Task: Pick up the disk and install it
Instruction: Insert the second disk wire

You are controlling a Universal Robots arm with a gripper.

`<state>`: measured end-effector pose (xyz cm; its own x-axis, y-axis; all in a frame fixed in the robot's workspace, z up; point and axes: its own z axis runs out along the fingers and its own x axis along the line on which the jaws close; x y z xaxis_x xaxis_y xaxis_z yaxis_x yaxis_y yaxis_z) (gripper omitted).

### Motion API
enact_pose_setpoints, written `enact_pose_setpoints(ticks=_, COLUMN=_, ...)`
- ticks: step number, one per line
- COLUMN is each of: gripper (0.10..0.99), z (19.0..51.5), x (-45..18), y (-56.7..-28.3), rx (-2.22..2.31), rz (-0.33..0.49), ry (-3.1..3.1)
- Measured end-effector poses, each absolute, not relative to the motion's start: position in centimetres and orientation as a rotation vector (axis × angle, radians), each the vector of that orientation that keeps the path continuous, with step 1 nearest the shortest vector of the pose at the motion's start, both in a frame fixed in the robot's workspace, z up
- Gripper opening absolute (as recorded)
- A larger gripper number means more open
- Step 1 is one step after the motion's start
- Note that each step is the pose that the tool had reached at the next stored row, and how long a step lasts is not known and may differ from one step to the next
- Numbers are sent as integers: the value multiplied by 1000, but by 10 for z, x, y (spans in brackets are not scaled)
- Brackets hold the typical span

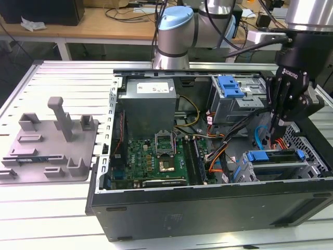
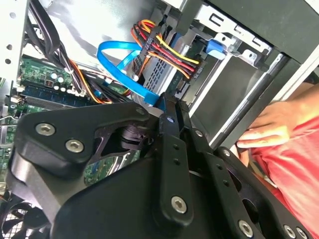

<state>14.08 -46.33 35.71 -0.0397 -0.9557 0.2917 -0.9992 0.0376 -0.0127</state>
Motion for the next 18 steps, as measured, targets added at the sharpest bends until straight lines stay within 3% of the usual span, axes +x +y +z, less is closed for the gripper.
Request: enact_pose_setpoints(ticks=18, gripper=161, z=357, x=141, y=-503, rx=2118, rz=158, ry=-2203)
